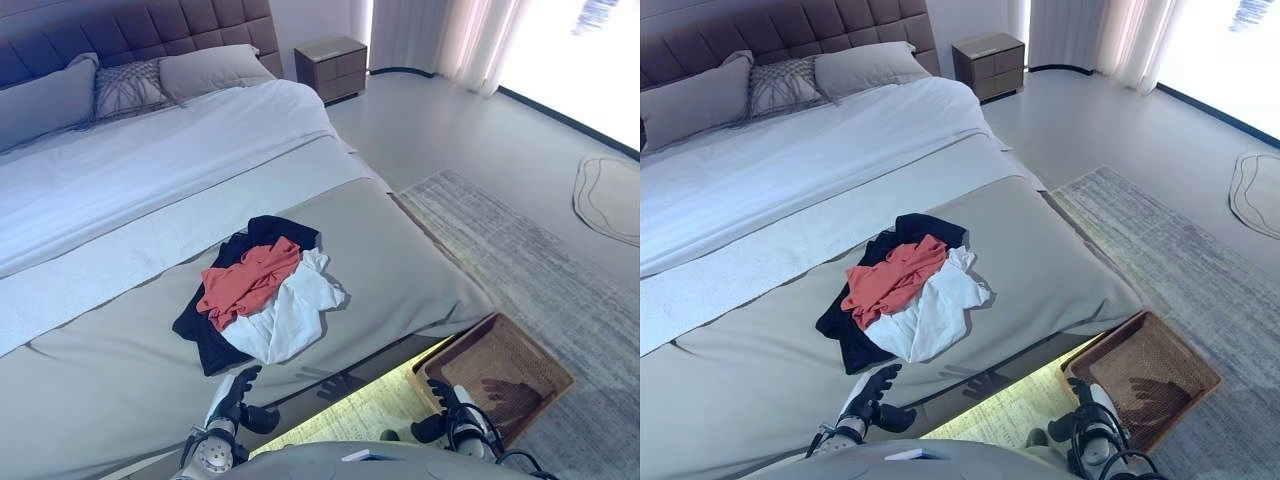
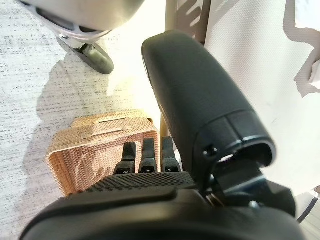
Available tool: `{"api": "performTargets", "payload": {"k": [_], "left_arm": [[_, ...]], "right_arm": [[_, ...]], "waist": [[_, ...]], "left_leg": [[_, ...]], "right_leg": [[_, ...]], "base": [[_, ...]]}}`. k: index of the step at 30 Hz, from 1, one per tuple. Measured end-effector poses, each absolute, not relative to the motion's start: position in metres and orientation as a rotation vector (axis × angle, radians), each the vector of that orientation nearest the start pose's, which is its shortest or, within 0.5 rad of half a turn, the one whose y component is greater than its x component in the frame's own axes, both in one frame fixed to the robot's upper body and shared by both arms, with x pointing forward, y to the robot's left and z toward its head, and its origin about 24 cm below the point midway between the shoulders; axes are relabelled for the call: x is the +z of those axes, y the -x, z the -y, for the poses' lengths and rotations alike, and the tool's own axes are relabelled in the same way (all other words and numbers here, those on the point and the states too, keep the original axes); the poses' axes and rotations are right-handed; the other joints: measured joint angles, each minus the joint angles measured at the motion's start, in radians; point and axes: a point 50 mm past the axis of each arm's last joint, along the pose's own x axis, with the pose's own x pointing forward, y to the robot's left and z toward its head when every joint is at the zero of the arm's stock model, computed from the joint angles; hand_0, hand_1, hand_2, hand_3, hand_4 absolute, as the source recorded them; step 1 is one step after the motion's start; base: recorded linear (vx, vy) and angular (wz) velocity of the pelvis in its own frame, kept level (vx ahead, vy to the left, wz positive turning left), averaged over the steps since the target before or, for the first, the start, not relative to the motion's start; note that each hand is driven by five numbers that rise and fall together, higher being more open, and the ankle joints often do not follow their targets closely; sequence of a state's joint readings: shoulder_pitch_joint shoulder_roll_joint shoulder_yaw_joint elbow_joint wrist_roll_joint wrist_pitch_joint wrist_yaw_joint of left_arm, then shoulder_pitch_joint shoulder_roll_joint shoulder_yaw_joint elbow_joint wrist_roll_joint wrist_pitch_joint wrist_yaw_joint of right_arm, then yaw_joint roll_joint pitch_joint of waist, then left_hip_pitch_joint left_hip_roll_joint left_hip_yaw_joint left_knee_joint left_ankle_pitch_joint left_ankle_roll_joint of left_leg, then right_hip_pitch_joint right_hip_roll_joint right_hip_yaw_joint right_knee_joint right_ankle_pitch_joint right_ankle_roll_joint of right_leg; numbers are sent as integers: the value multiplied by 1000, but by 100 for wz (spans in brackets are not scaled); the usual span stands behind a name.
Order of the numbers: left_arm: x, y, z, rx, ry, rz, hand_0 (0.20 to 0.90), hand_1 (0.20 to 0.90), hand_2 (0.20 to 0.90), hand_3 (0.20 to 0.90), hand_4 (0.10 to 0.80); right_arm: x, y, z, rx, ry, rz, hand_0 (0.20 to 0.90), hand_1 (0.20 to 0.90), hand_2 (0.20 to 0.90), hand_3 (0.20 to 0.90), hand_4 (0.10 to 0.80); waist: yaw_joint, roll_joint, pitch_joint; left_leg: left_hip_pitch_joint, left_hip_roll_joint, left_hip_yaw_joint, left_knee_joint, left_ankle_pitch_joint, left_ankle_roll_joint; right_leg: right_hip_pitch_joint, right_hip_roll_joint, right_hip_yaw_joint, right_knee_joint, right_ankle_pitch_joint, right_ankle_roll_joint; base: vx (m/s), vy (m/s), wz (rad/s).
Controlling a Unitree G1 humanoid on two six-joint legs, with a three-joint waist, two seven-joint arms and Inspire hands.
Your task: Pick up the clothes from the bed and place them into the basket
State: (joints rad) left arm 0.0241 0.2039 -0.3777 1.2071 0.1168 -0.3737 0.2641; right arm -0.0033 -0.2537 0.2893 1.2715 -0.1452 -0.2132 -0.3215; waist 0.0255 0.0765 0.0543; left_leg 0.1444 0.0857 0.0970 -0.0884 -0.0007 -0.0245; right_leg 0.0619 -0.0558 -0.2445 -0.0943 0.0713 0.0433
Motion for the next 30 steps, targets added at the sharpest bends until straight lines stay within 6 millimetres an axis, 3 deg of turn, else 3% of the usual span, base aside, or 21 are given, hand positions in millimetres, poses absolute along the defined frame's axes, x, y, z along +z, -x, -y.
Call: {"api": "performTargets", "payload": {"k": [14,23,26,30], "left_arm": [[-149,-113,-188,-104,-527,-777,900,900,900,900,800],[-148,-119,-185,-147,-504,-769,900,900,900,900,800],[-144,-128,-185,-139,-480,-735,900,900,900,900,800],[-134,-146,-183,-104,-444,-657,900,900,900,900,800]], "right_arm": [[-151,-101,235,-105,685,-946,900,900,900,900,800],[-145,-114,232,-57,766,-840,900,900,900,900,800],[-139,-129,234,-14,833,-773,900,900,900,900,800],[-114,-175,244,-51,902,-611,900,900,900,900,800]], "waist": [[-2,-2,13],[0,12,40],[20,12,64],[43,18,81]], "left_leg": [[1,3,9,0,-1,2],[-27,3,-9,32,5,14],[-60,0,-23,80,7,12],[-80,-1,-53,58,8,6]], "right_leg": [[-3,2,7,0,-3,4],[-3,-8,-12,0,-4,5],[-5,-19,-22,0,-4,5],[-8,-19,-69,0,-7,2]], "base": [[9,-33,-1],[-23,-22,7],[-78,131,14],[-11,140,31]]}}
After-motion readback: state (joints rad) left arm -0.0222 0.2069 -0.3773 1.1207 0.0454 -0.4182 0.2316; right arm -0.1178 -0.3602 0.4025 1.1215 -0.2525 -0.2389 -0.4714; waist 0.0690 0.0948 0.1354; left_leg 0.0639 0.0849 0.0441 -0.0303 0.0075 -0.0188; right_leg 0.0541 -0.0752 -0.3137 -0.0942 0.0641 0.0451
